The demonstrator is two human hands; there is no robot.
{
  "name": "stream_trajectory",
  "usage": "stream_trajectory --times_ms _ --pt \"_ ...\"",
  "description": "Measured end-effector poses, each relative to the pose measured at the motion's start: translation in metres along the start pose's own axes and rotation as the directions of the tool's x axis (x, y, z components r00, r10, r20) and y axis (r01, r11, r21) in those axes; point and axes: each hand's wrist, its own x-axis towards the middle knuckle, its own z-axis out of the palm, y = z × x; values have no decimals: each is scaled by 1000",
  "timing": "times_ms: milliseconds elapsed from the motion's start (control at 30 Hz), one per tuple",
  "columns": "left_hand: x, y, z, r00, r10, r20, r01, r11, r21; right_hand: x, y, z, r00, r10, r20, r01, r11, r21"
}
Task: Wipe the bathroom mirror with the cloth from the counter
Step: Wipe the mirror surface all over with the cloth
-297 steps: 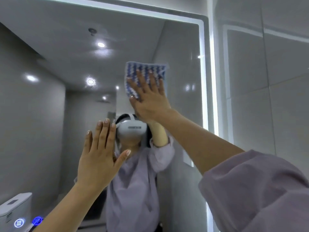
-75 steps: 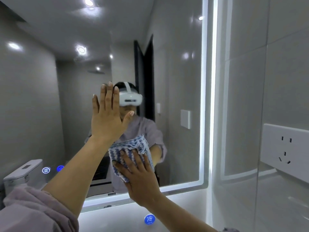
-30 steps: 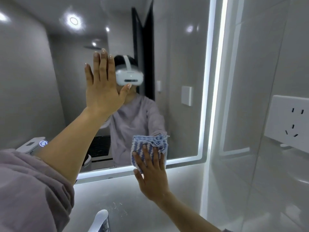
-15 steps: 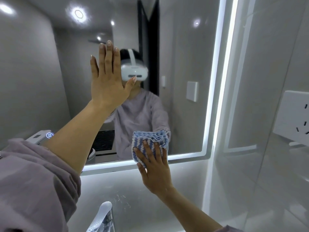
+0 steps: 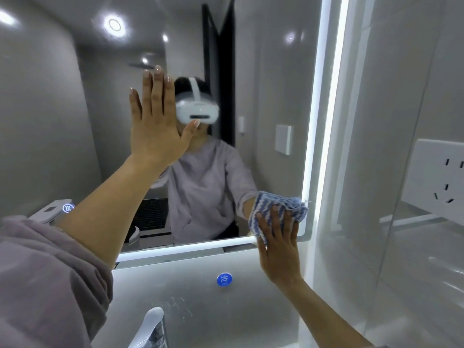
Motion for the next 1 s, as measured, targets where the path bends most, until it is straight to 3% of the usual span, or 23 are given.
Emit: stream_trajectory --times_ms 200,533,800,1000 --pt "0 0 0 1000 -5 11 5 1000 7 -1 34 -11 989 142 -27 -142 990 17" --pt "0 0 2 1000 9 -17 -9 1000 14 12 38 -20 993 112 -34 -112 994 -7" --pt "0 -2 5 1000 6 -17 -6 1000 12 82 28 -54 982 154 -107 -155 988 0" --pt "0 -1 2 1000 11 -18 -11 1000 -1 147 23 -91 972 92 -214 -102 994 -39"
